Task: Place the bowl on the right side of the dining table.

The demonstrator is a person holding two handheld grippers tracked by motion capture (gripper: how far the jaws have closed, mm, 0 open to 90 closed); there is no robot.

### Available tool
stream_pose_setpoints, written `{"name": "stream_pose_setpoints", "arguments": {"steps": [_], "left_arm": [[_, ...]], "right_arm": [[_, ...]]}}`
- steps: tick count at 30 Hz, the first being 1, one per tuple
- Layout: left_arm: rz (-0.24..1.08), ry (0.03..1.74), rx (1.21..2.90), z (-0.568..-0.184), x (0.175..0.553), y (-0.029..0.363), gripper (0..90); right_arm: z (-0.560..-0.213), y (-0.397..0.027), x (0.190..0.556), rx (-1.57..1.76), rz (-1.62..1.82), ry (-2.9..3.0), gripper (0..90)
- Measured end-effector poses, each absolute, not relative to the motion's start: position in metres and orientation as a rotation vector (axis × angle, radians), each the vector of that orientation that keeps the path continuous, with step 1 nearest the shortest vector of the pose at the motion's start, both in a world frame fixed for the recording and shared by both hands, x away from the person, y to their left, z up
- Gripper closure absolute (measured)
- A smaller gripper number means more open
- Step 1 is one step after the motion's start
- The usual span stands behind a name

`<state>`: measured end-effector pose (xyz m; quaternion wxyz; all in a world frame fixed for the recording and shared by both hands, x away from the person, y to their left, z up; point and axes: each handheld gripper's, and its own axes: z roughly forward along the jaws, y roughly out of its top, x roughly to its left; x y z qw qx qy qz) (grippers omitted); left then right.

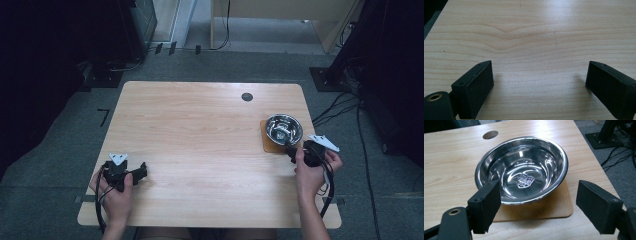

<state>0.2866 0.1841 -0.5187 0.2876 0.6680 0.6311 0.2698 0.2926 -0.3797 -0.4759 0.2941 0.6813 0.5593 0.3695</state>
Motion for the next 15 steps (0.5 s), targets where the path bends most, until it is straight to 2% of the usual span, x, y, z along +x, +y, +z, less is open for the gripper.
{"name": "stream_pose_setpoints", "arguments": {"steps": [15], "left_arm": [[0.72,1.686,1.785,-0.519,0.287,0.184,7.5]], "right_arm": [[-0.485,-0.377,0.28,1.808,0.973,1.499,20.2]]}}
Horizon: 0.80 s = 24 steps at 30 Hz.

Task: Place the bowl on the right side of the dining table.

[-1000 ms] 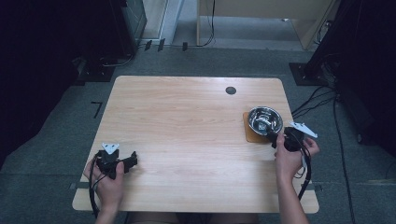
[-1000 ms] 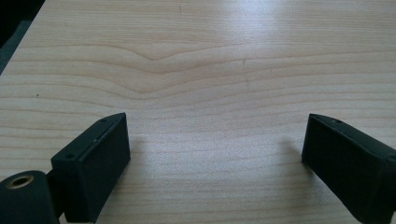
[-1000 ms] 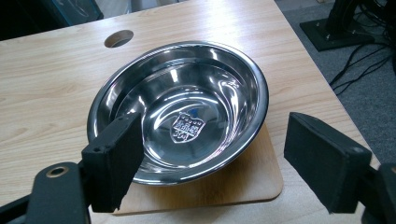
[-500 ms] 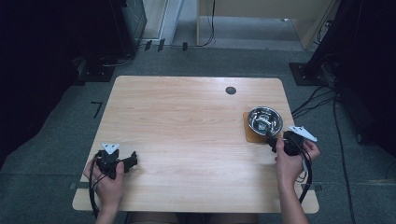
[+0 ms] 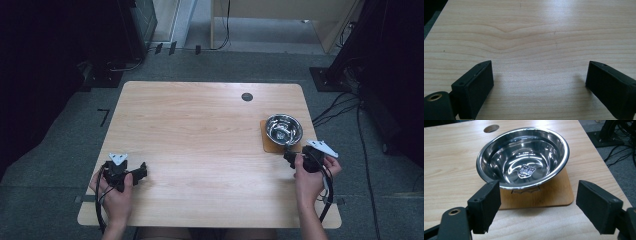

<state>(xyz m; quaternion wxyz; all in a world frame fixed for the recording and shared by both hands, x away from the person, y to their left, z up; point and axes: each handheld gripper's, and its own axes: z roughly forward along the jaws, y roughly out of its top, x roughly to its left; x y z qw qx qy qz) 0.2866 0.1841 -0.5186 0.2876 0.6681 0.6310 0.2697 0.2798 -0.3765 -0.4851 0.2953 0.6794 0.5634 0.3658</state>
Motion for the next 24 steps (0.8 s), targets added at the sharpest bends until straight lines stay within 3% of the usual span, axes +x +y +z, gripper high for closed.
{"name": "stream_pose_setpoints", "arguments": {"steps": [24], "left_arm": [[0.72,1.686,1.784,-0.519,0.287,0.184,7.5]], "right_arm": [[-0.509,-0.379,0.257,1.828,0.932,1.536,20.6]]}}
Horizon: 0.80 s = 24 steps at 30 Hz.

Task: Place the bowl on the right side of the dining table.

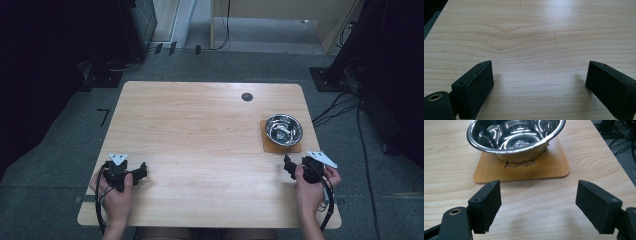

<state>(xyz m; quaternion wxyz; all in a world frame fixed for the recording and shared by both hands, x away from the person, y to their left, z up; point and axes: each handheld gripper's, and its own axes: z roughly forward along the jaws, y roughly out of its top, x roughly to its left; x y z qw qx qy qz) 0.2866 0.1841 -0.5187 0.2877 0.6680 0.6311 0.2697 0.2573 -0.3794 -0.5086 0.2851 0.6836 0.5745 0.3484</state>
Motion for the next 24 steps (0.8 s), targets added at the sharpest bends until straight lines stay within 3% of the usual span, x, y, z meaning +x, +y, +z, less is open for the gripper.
{"name": "stream_pose_setpoints", "arguments": {"steps": [24], "left_arm": [[0.721,1.686,1.784,-0.519,0.287,0.184,7.5]], "right_arm": [[-0.517,-0.391,0.233,1.835,0.848,1.581,20.5]]}}
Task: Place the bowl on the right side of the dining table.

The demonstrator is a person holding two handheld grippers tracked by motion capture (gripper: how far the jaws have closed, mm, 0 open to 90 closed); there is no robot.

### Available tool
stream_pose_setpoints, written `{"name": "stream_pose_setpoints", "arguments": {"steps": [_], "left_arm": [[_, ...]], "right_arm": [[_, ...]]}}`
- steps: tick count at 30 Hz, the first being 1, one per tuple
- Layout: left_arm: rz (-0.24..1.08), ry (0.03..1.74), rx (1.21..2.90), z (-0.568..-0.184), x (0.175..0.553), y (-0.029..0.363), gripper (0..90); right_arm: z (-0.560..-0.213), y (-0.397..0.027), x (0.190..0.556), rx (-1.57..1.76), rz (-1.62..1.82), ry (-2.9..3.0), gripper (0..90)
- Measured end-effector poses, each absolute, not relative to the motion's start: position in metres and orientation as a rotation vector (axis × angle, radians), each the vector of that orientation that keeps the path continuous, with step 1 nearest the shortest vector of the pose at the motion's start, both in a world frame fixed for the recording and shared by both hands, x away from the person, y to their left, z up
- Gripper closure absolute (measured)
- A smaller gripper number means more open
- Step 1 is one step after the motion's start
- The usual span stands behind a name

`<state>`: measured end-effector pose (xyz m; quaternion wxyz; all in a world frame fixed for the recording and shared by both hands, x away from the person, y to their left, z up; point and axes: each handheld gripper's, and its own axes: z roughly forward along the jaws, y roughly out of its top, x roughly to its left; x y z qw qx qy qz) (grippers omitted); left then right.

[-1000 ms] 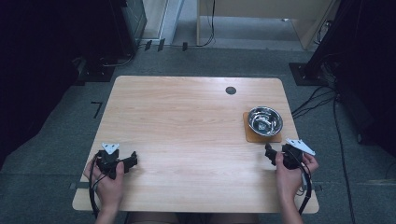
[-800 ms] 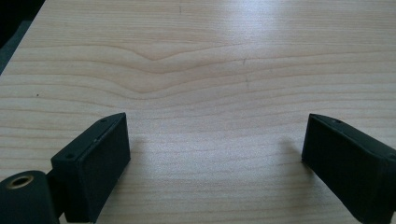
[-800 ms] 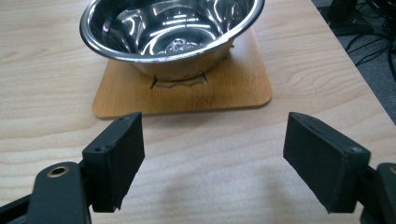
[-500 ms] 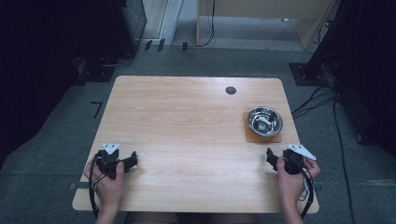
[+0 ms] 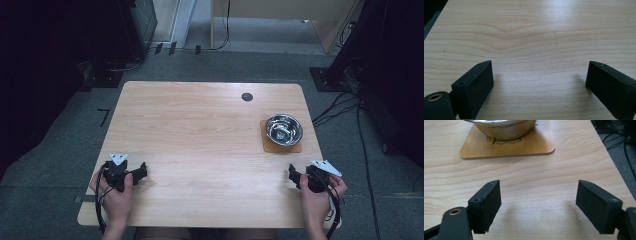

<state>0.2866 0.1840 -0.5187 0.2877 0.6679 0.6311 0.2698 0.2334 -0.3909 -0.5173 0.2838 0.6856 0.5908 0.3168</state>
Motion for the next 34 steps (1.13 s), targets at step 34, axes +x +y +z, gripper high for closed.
{"name": "stream_pose_setpoints", "arguments": {"steps": [34], "left_arm": [[0.721,1.685,1.784,-0.519,0.287,0.184,7.5]], "right_arm": [[-0.525,-0.4,0.202,1.85,0.727,1.599,12.7]]}}
